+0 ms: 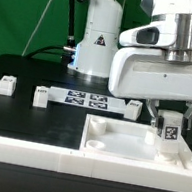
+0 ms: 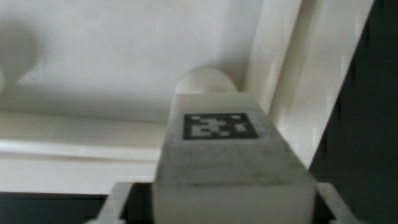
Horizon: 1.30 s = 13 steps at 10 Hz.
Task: Assemble one leg
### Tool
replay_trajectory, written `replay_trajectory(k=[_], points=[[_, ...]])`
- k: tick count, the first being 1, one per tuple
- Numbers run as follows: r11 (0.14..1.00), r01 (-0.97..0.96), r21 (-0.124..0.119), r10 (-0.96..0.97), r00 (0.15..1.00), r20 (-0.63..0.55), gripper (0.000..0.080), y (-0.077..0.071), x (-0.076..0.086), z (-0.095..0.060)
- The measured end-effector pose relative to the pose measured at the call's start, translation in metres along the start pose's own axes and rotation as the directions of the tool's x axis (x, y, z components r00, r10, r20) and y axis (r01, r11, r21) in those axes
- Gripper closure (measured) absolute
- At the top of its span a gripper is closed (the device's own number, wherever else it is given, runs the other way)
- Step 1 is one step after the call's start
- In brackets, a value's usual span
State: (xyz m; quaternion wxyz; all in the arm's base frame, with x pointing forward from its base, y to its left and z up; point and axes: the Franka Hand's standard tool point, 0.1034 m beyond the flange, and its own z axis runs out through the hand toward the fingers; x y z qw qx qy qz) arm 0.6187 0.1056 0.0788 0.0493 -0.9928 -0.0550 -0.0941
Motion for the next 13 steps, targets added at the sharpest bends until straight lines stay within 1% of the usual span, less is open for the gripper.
replay_trajectory(k=[2,3,4,6,7,8,9,11,12,13], points=[[0.997,-0.078,0.000,0.078,0.997,0.002,0.0509,-0.001,0.000,0.001],[0.981,-0.193,0.002,0.193,0.981,0.001,0.0509,-0.003,0.002,0.003],[0.939,-0.343,0.007,0.343,0.939,-0.001,0.0509,-0.003,0.004,0.004],[0.838,-0.545,0.005,0.545,0.838,0.006,0.0509,-0.001,0.005,0.004],[0.748,-0.664,-0.005,0.664,0.748,0.019,0.0509,0.001,0.005,0.005],[0.716,-0.698,-0.006,0.698,0.716,0.018,0.0508,0.005,0.008,0.006],[0.628,-0.778,-0.014,0.778,0.628,0.029,0.0508,0.005,0.007,0.006],[0.411,-0.911,-0.025,0.911,0.411,0.032,0.0508,0.007,0.005,0.006],[0.318,-0.948,-0.030,0.948,0.317,0.027,0.0508,0.006,0.004,0.007],[0.190,-0.981,-0.036,0.982,0.189,0.021,0.0508,0.000,0.003,0.007]])
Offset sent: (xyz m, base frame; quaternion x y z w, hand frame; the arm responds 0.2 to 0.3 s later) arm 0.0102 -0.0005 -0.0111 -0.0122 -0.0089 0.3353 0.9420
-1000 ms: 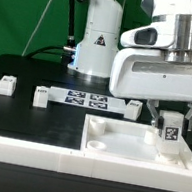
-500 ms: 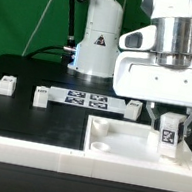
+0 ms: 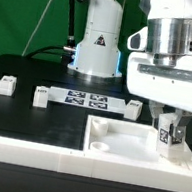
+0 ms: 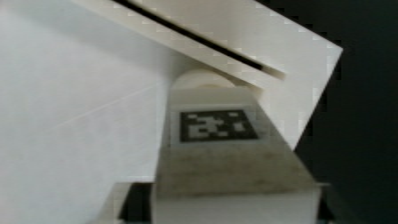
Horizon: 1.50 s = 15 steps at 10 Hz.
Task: Assemble one leg
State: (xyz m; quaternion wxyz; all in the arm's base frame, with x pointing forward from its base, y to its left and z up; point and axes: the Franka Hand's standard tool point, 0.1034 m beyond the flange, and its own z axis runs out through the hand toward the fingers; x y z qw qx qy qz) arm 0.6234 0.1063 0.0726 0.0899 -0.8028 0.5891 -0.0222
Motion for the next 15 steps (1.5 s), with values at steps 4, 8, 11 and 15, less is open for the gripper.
replay_trajectory(k=[4,8,11,15], points=[[0.967,-0.255,-0.001,0.255,0.967,-0.009,0.0508,0.001,-0.006,0.001],[1.000,-0.030,-0.003,0.030,1.000,-0.005,0.0174,-0.001,-0.012,0.000],[0.963,0.270,-0.017,-0.270,0.963,0.006,0.0151,0.001,-0.018,0.003],[0.761,0.649,-0.019,-0.649,0.761,0.009,0.0150,0.001,-0.015,0.003]])
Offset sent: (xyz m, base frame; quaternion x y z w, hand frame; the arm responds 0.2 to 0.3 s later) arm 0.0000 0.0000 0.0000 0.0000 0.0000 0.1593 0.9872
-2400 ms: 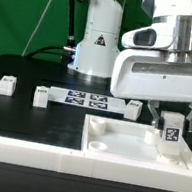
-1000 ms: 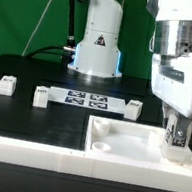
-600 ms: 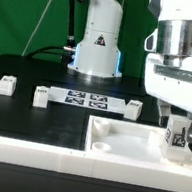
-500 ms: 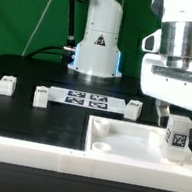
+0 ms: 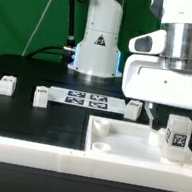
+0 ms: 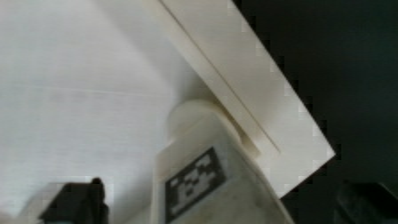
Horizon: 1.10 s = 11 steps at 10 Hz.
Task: Assemble one leg
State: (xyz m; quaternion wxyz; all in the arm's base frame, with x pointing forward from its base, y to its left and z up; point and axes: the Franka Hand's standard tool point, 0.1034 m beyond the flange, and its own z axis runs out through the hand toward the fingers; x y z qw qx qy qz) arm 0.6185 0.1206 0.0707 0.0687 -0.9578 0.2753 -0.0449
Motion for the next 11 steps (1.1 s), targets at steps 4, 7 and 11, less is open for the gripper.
replay_trajectory(k=[4,7,11], points=[[0.915,0.402,-0.028,-0.402,0.916,0.015,0.0150,0.0000,0.0055,-0.0042],[0.909,0.415,-0.030,-0.415,0.910,0.014,0.0331,0.0007,0.0057,-0.0039],[0.921,0.389,-0.031,-0.388,0.921,0.013,0.0509,0.0007,0.0056,-0.0039]])
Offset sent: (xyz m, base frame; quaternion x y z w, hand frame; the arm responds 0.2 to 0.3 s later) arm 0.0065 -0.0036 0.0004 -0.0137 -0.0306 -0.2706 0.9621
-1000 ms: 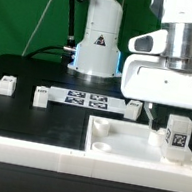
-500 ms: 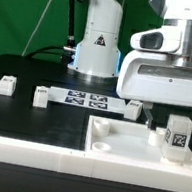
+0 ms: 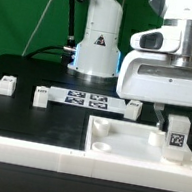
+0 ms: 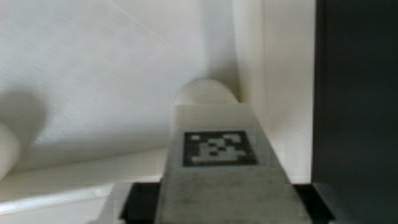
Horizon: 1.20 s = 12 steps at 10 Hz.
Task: Assemble one leg
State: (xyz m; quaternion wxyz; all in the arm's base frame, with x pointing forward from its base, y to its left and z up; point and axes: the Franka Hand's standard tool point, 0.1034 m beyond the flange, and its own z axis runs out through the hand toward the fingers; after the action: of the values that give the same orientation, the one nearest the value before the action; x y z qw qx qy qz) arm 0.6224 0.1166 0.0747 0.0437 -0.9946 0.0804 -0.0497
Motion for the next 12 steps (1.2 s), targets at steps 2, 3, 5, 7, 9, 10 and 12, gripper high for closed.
replay_trajectory(k=[2,3,5,7,9,10,12], points=[[0.986,-0.167,0.011,0.167,0.986,-0.005,0.0509,0.0009,0.0005,0.0004],[0.948,-0.317,0.011,0.317,0.948,-0.005,0.0509,0.0011,0.0004,0.0005],[0.860,-0.510,0.012,0.510,0.860,-0.003,0.0509,0.0017,0.0000,0.0007],[0.717,-0.697,0.015,0.697,0.717,0.001,0.0509,0.0027,0.0000,0.0010],[0.525,-0.851,0.012,0.851,0.525,0.010,0.0509,0.0011,-0.0017,0.0017],[0.406,-0.914,0.012,0.914,0.406,0.018,0.0508,0.0000,-0.0022,0.0022],[0.163,-0.987,0.011,0.986,0.164,0.026,0.0508,-0.0022,-0.0019,0.0032]])
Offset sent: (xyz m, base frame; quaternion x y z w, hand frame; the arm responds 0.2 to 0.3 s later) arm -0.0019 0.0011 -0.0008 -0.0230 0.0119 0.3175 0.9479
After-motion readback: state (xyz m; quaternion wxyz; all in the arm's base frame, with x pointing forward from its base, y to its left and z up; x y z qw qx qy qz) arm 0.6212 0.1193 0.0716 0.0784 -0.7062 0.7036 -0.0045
